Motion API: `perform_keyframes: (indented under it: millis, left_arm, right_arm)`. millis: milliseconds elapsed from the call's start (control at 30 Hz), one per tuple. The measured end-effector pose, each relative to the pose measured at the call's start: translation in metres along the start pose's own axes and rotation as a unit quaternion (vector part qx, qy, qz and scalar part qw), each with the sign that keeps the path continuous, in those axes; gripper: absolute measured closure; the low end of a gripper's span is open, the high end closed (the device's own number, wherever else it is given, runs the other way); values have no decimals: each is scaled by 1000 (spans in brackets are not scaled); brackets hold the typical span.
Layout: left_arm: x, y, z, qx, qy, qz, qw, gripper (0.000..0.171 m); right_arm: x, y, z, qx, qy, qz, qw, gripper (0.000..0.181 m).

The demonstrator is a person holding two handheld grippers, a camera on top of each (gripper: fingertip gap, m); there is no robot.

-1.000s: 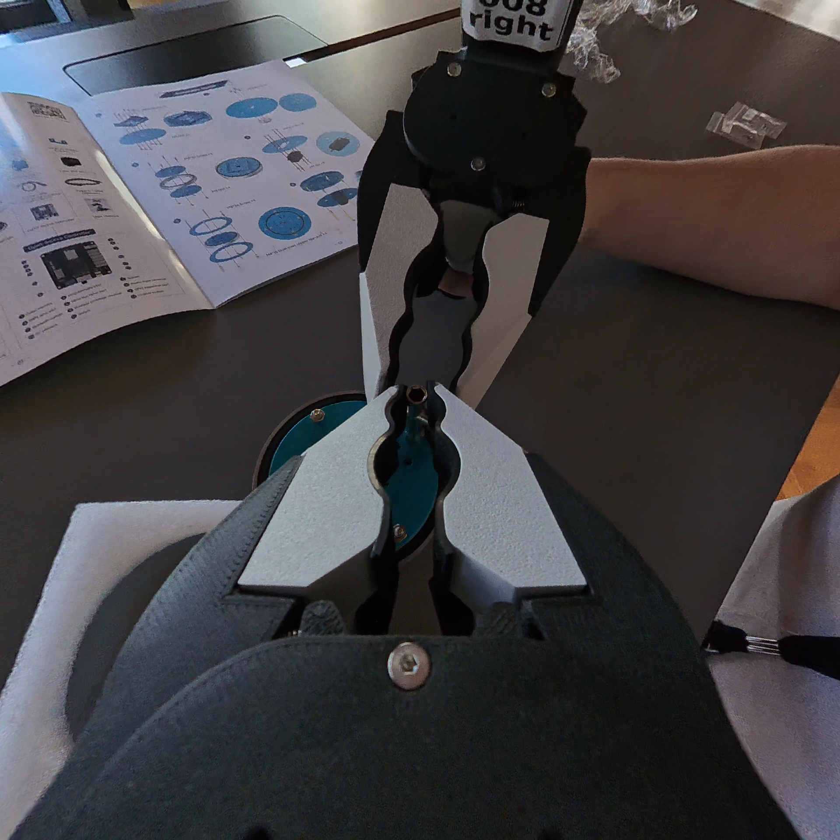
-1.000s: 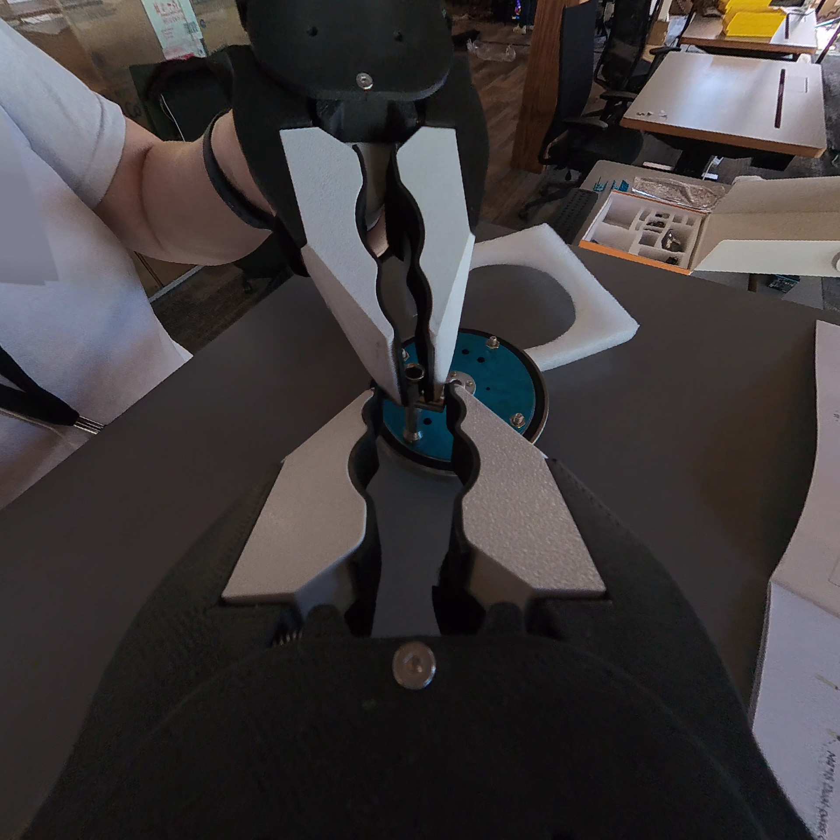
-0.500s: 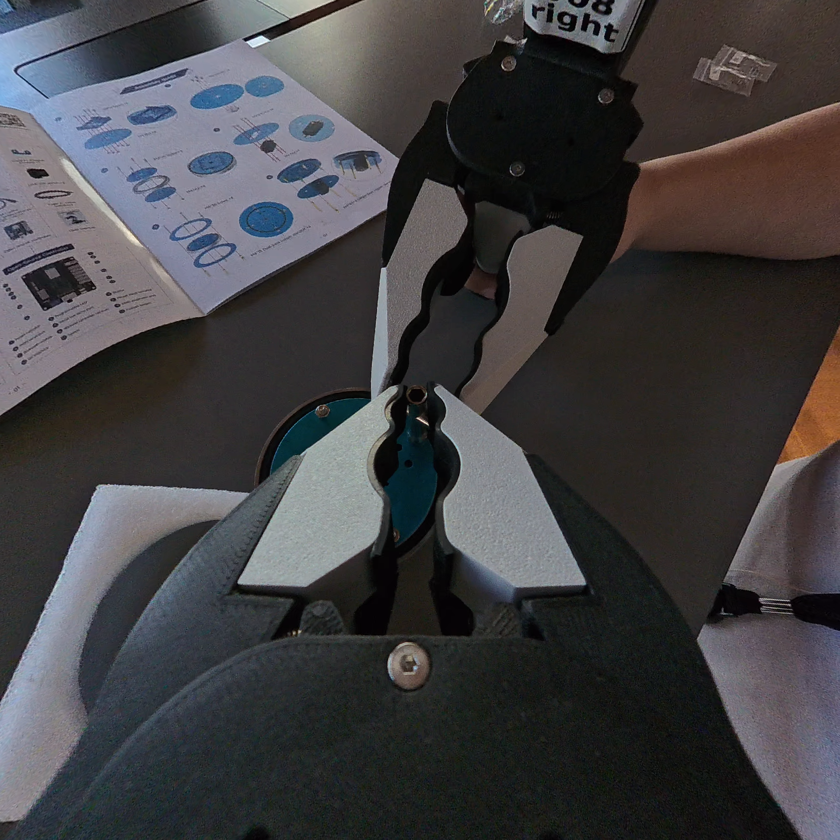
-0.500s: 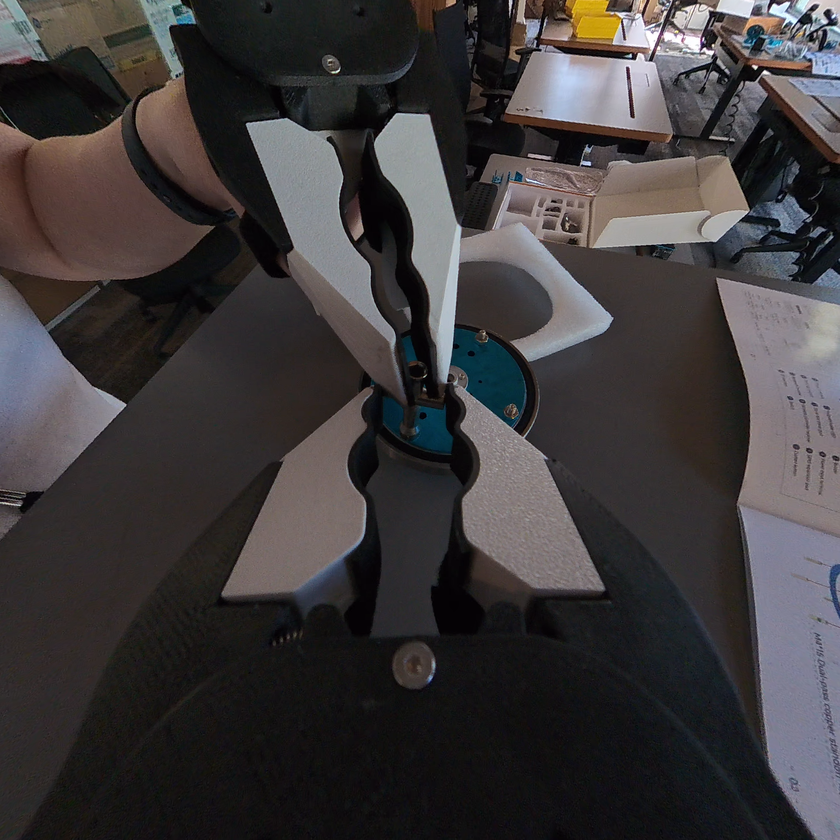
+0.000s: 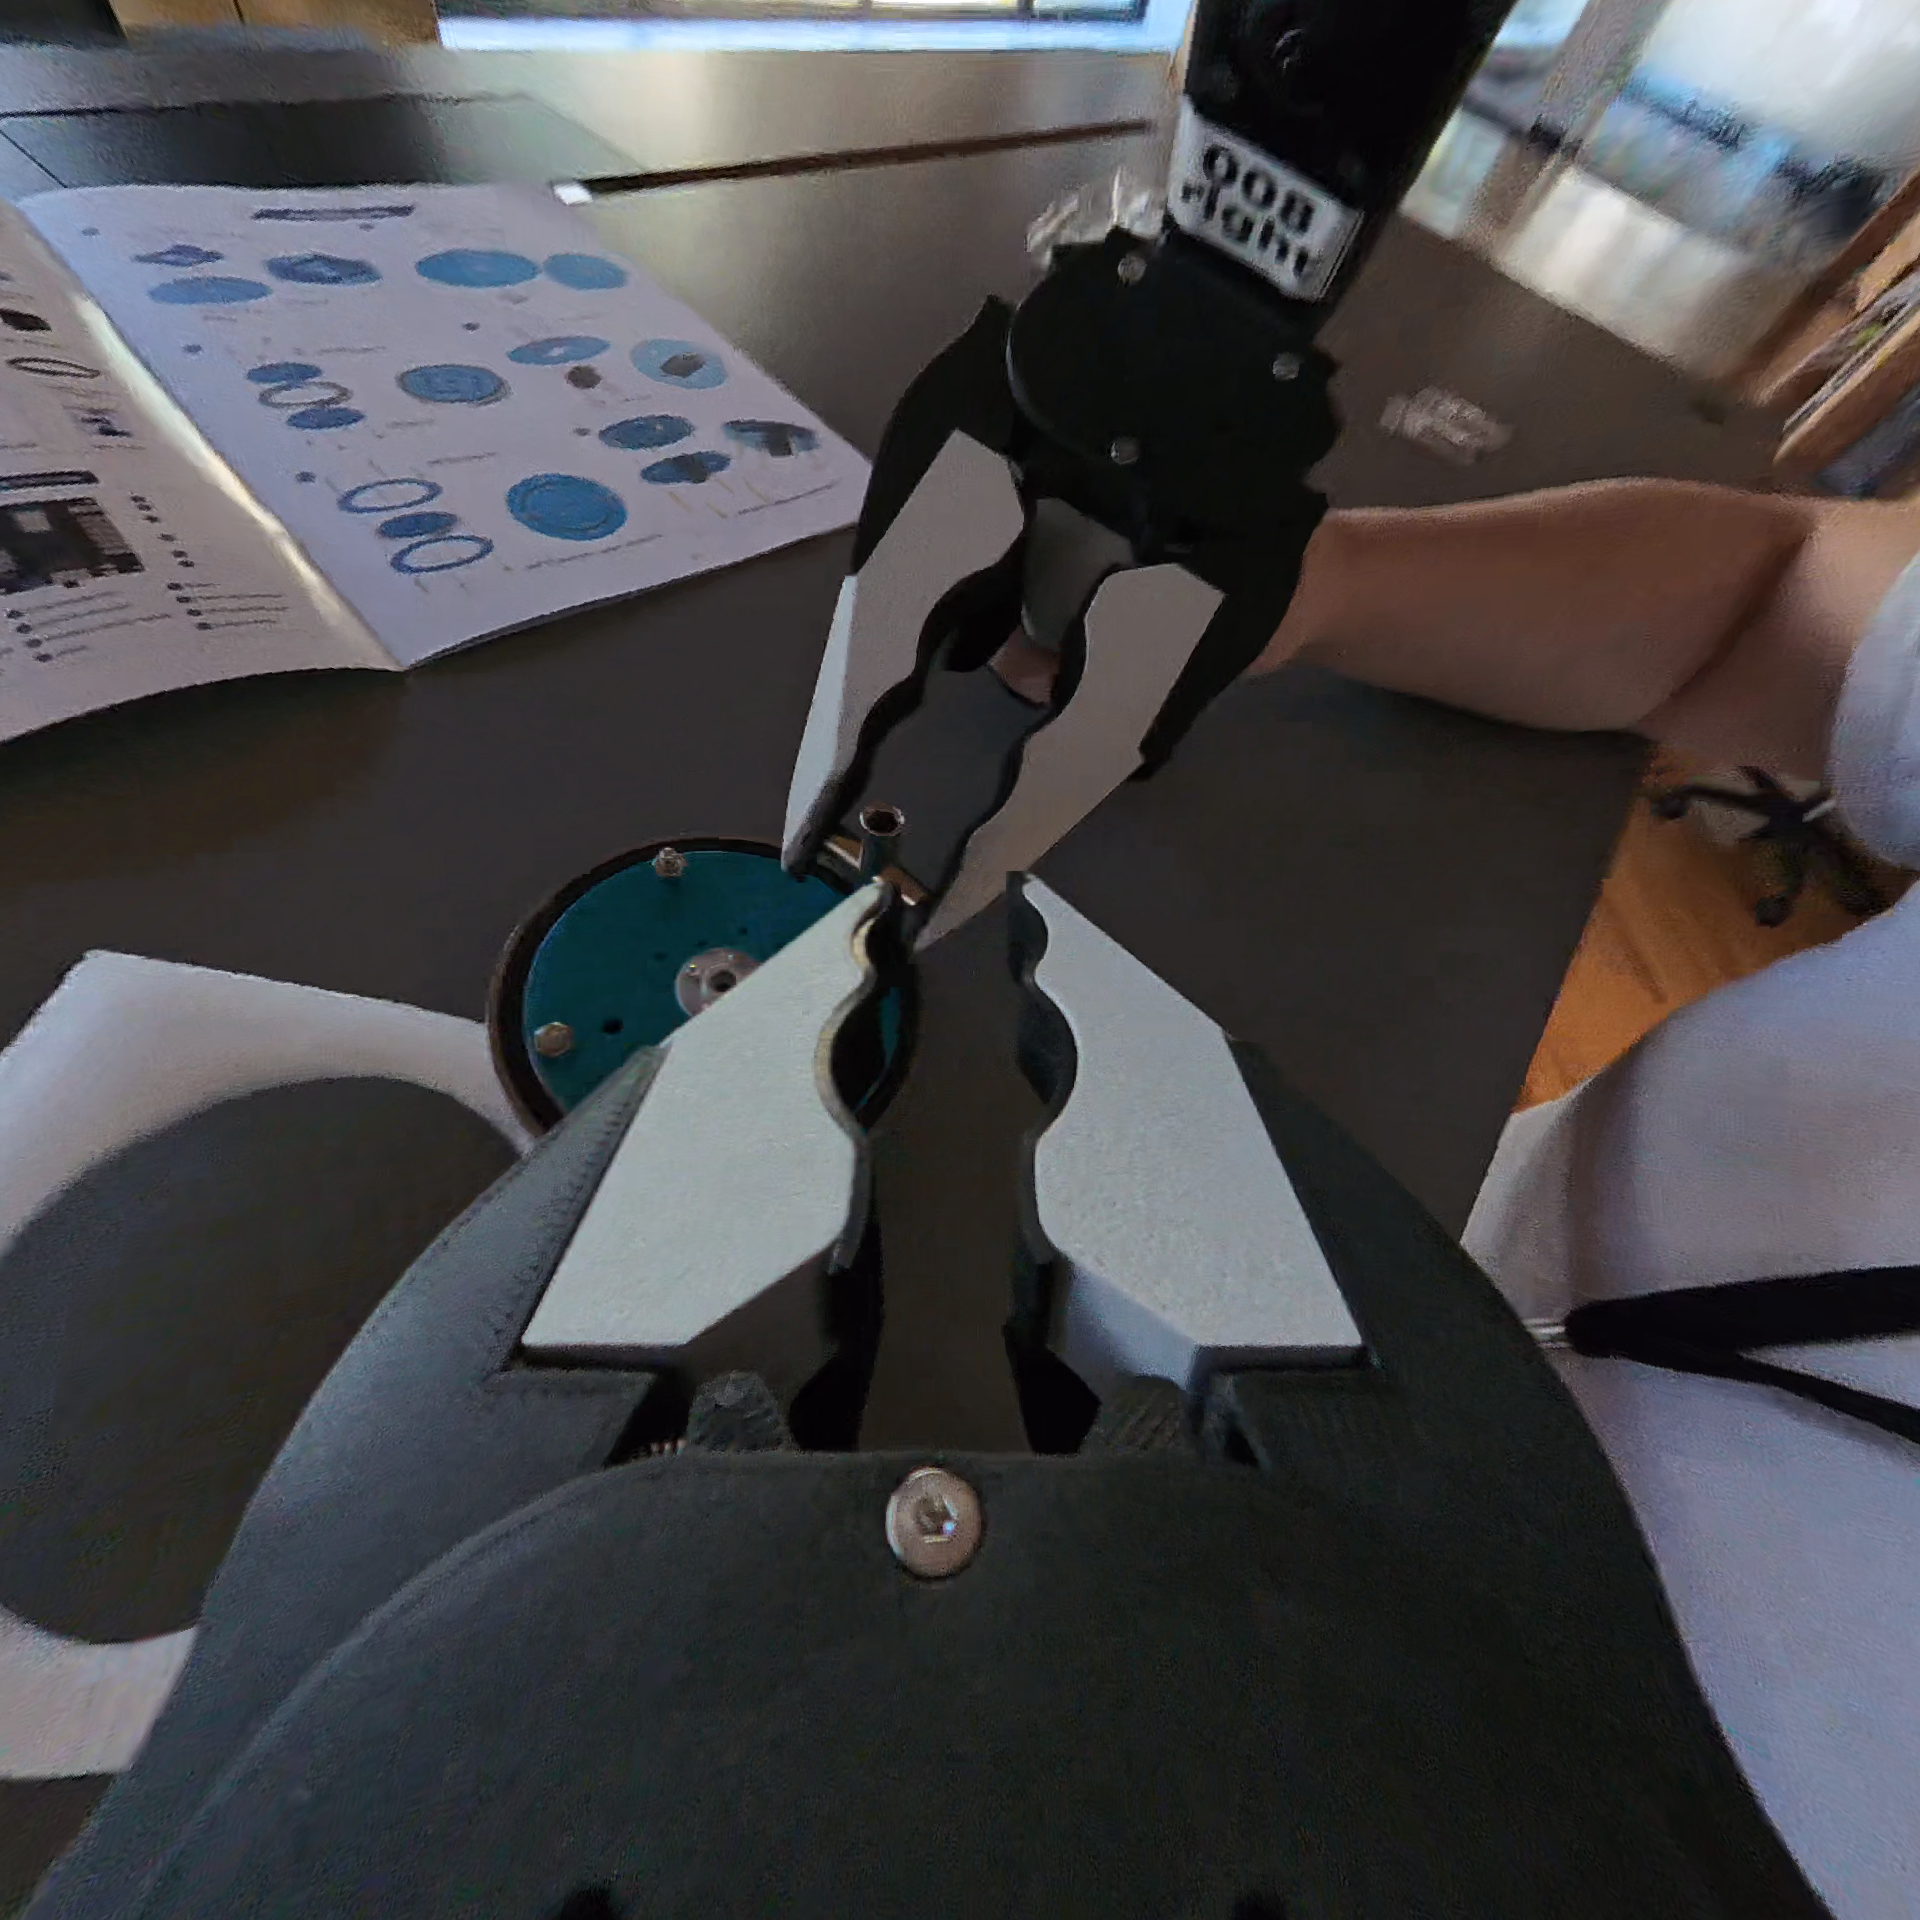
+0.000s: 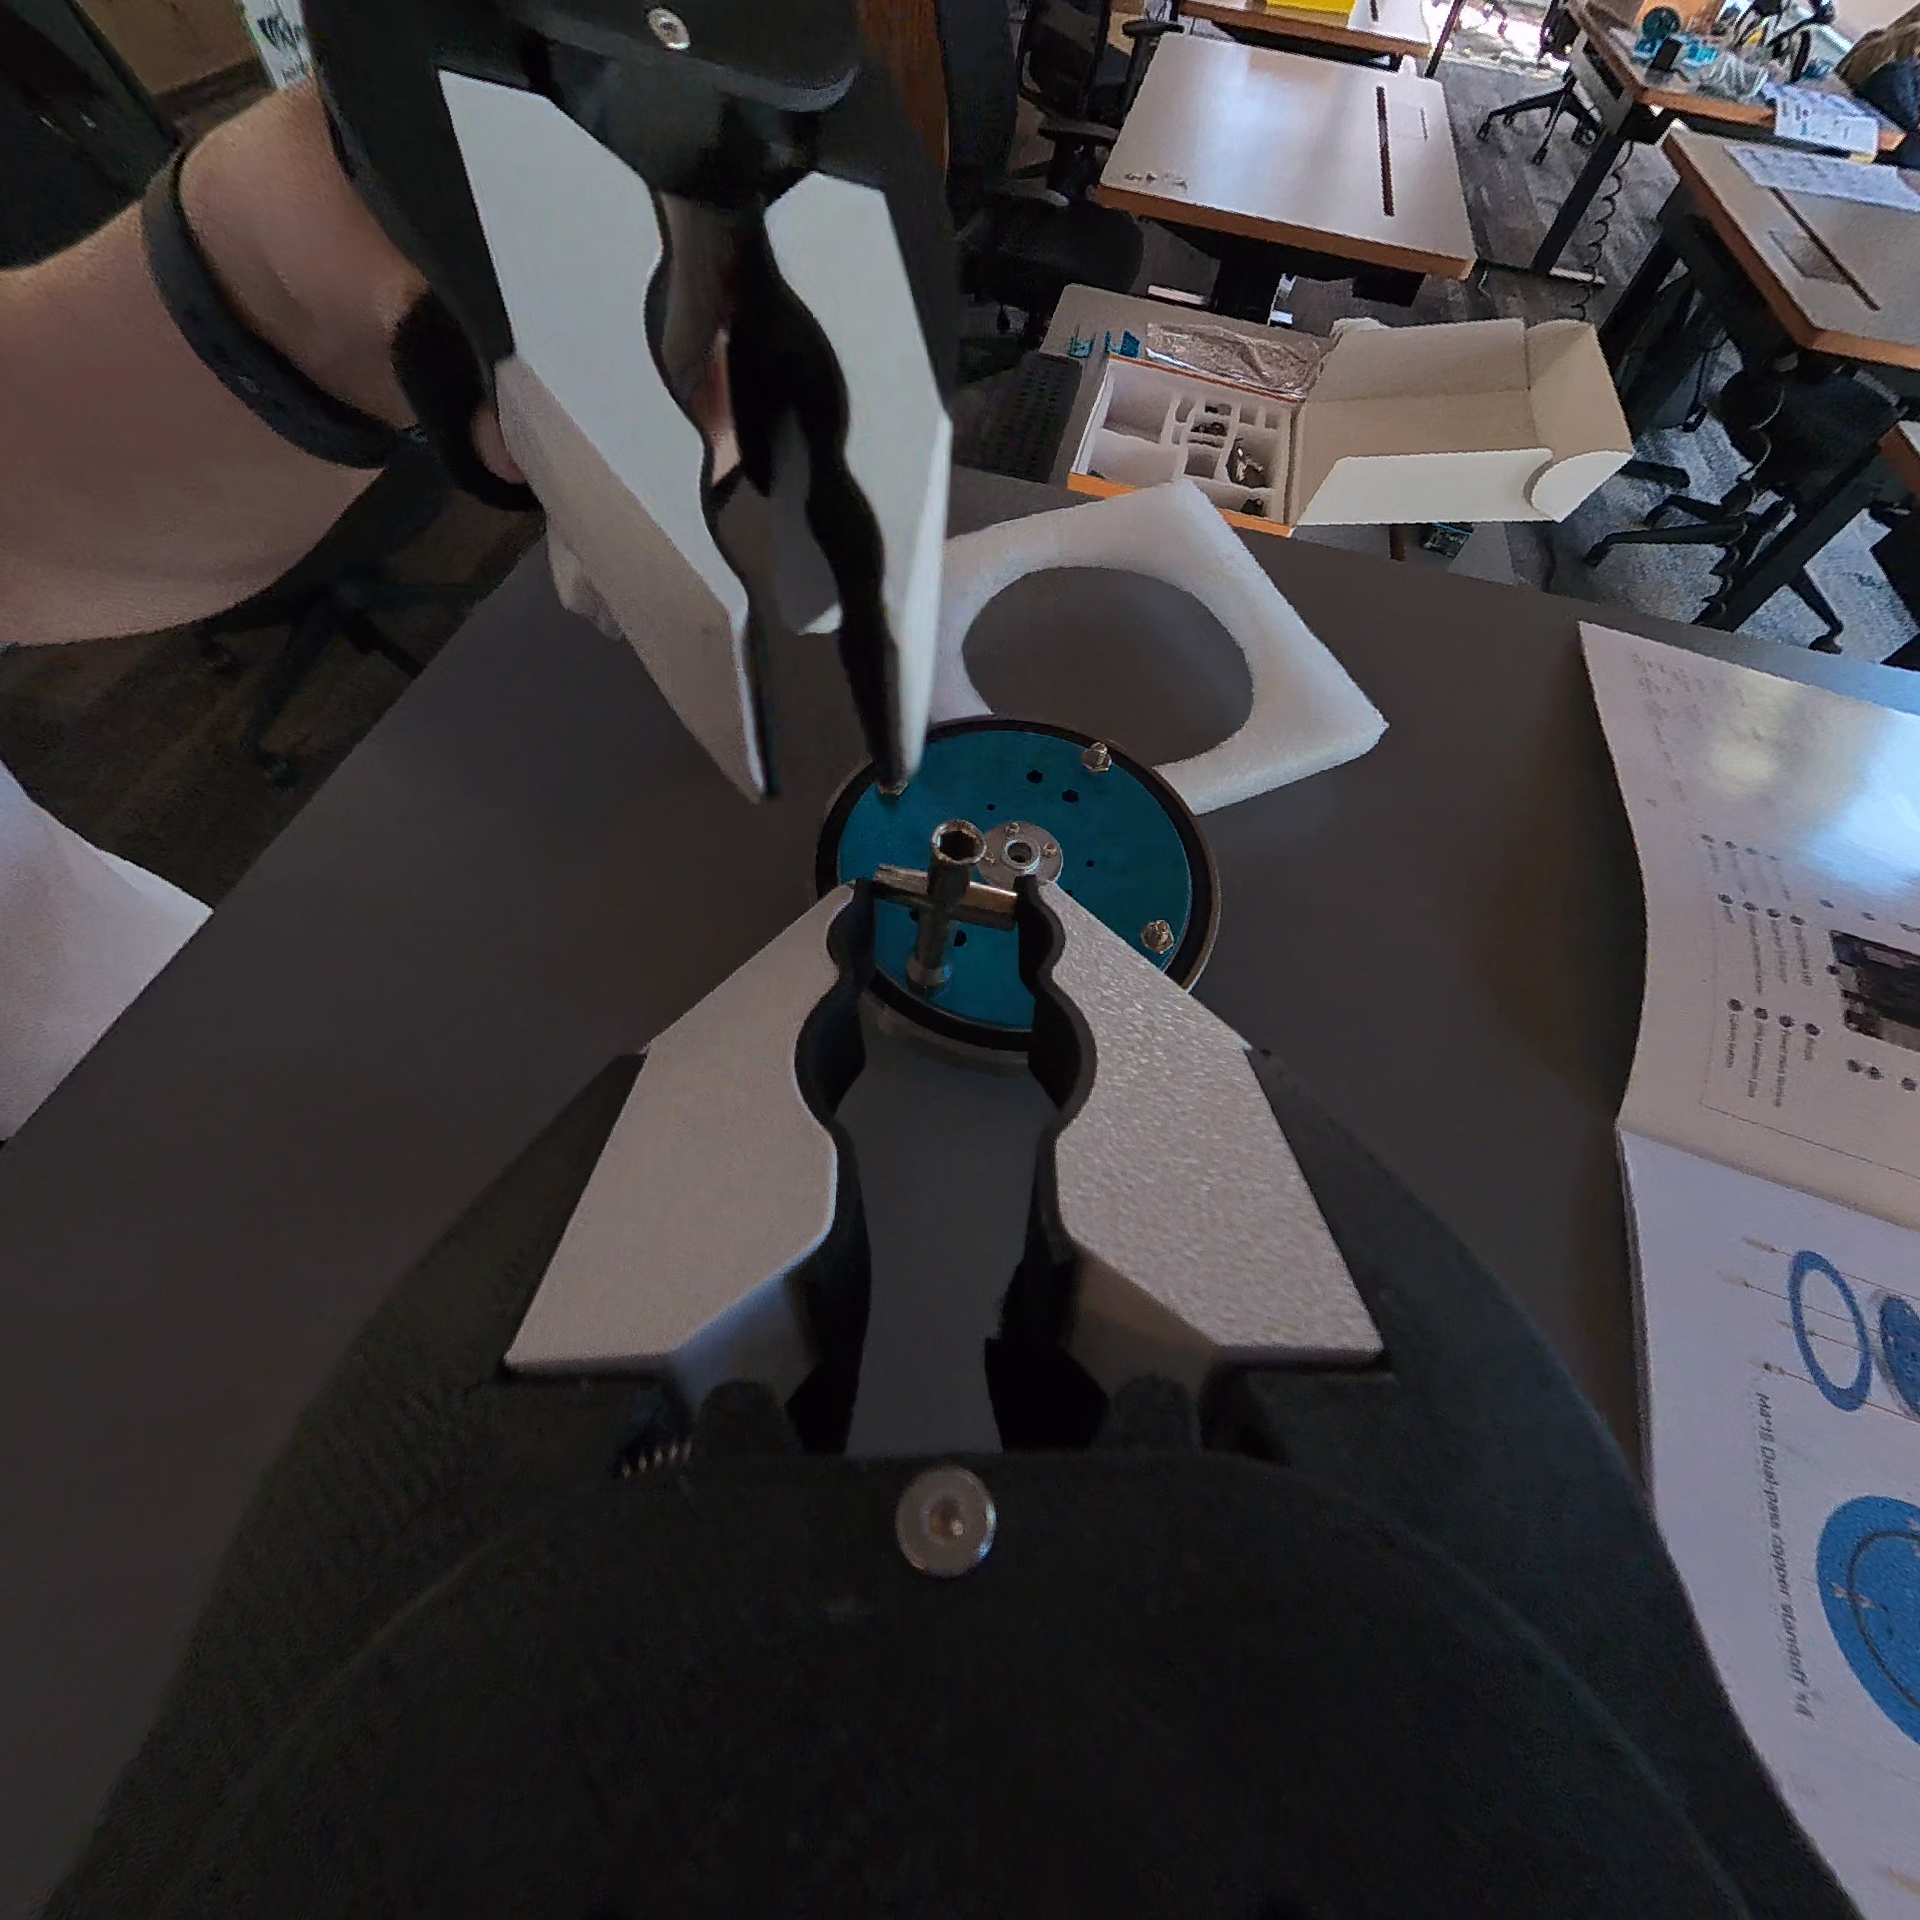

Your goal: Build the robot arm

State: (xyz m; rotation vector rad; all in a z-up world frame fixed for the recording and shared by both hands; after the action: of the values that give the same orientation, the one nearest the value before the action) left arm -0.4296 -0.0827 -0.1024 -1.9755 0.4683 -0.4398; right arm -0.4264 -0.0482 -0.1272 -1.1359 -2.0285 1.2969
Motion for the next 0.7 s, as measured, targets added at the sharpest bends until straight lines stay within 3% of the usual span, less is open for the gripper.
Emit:
perform_keyframes:
  millis: [100, 200, 267, 467, 533, 567, 700]
  left_arm:
    - [-7, -4, 0, 39, -28, -38, 998, 152]
    - [-14, -2, 13, 31, -33, -70, 996, 152]
    - [-19, 3, 22, 11, -51, -69, 996, 145]
    - [-18, 3, 24, 17, -52, -49, 997, 156]
    - [-17, 5, 25, 16, -42, -53, 998, 158]
    - [-17, 4, 26, 21, -36, -59, 997, 159]
    - [-15, 7, 26, 46, -14, -87, 995, 160]
  right_arm:
    - [3, 1, 1, -14, 18, -30, 999, 156]
    - [4, 3, 2, -41, 37, -78, 995, 159]
    - [2, 4, 2, -62, 43, -109, 991, 160]
    - [6, -1, -5, -135, 52, -237, 961, 149]
    - [4, -9, -6, -153, 24, -283, 946, 142]
    - [0, -7, -6, -175, -11, -296, 939, 152]
    - [0, -7, -3, -242, -69, -352, 902, 158]
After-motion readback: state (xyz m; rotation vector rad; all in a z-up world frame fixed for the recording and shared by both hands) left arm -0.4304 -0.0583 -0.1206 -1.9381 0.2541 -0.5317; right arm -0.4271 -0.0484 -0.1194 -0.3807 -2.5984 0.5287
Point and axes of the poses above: each gripper's, where its closed fingertips meet, z out along the fingers, y out of its underside, x = y × z across the jaws, the point moved 2 cm from there along -z, back along the fingers, and after that the axes turned 8 degrees about z, right-handed, at the moved point
